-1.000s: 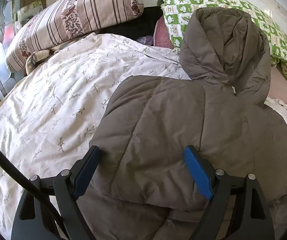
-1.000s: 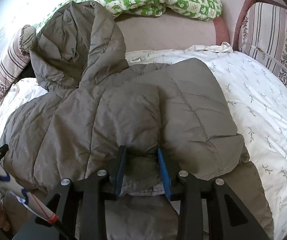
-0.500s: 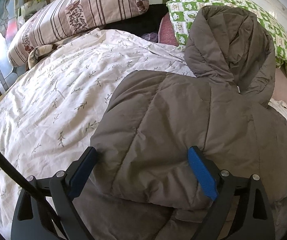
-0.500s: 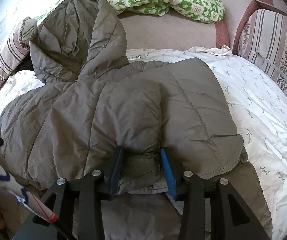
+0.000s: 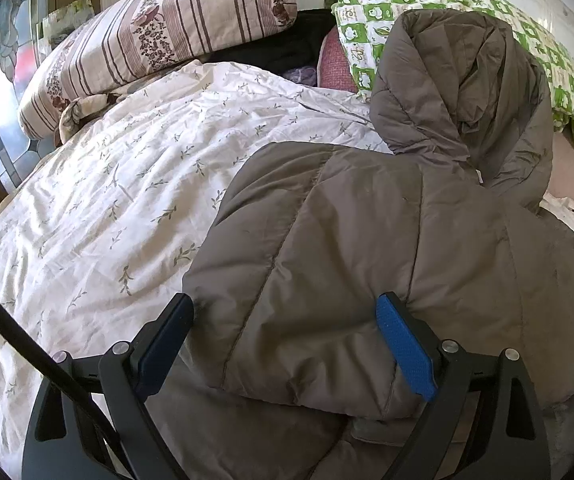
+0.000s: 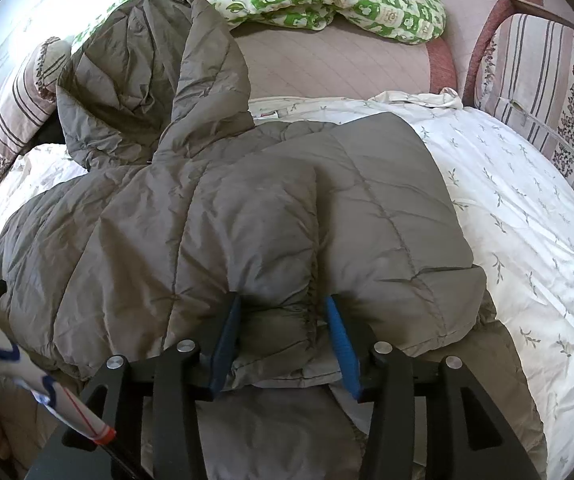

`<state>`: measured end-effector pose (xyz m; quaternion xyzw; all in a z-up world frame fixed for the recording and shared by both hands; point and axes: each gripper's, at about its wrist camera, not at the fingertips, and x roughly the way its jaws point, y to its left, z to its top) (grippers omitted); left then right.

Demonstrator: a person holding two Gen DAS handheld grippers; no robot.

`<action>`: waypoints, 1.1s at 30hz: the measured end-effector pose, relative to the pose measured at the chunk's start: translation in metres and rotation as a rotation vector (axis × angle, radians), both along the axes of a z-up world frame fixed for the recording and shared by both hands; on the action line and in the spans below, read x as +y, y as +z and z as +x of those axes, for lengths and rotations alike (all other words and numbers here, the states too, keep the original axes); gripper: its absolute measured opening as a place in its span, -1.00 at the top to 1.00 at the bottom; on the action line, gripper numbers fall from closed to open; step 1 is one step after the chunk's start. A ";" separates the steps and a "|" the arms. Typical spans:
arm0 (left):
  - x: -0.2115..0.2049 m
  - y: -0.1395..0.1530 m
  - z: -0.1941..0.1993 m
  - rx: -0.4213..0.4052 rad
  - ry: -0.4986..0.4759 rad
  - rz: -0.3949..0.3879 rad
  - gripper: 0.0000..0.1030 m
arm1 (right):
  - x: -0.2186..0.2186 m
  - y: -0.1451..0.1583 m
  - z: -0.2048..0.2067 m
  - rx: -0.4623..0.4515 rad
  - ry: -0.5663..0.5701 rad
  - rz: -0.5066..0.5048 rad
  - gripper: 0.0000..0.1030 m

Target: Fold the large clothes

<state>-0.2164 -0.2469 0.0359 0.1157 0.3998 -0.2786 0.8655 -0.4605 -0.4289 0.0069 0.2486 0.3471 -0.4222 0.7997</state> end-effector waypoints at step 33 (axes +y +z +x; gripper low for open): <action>0.100 0.051 -0.153 -0.129 -0.148 0.041 -0.79 | 0.051 0.041 -0.035 -0.093 0.015 -0.031 -0.29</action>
